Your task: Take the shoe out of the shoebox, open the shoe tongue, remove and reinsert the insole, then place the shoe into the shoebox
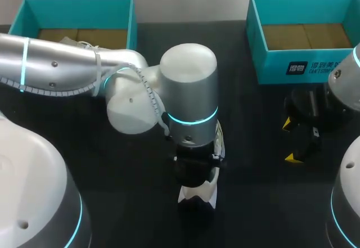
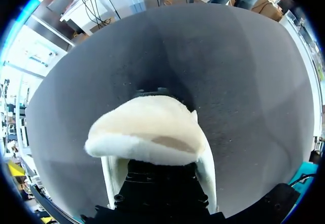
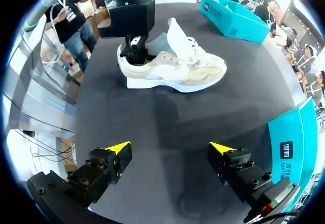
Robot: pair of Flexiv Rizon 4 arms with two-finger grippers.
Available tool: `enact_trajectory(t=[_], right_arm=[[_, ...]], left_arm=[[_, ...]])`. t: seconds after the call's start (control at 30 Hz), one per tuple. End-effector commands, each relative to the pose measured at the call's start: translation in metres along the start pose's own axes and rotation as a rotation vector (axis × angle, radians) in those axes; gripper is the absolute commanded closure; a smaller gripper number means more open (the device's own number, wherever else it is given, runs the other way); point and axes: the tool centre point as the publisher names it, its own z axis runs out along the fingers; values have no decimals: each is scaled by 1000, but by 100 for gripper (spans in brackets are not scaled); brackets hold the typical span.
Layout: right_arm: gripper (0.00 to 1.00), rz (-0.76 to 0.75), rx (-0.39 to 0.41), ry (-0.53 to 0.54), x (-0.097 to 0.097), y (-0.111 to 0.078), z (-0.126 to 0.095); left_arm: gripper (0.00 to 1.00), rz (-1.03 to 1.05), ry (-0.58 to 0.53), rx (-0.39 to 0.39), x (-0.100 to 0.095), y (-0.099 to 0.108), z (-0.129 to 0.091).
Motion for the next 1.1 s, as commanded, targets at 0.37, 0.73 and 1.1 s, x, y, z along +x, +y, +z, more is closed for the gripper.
enact_trajectory(t=[0.37,0.73,1.1], right_arm=[[0,1,3,-3,1,0,1],[0,1,3,-3,1,0,1],[0,1,3,-3,1,0,1]], left_arm=[[100,23,-19,-56,-10,-2,-32],[100,14,10,-110,-10,5,-32],[100,-7,72,-199,-6,17,-38]])
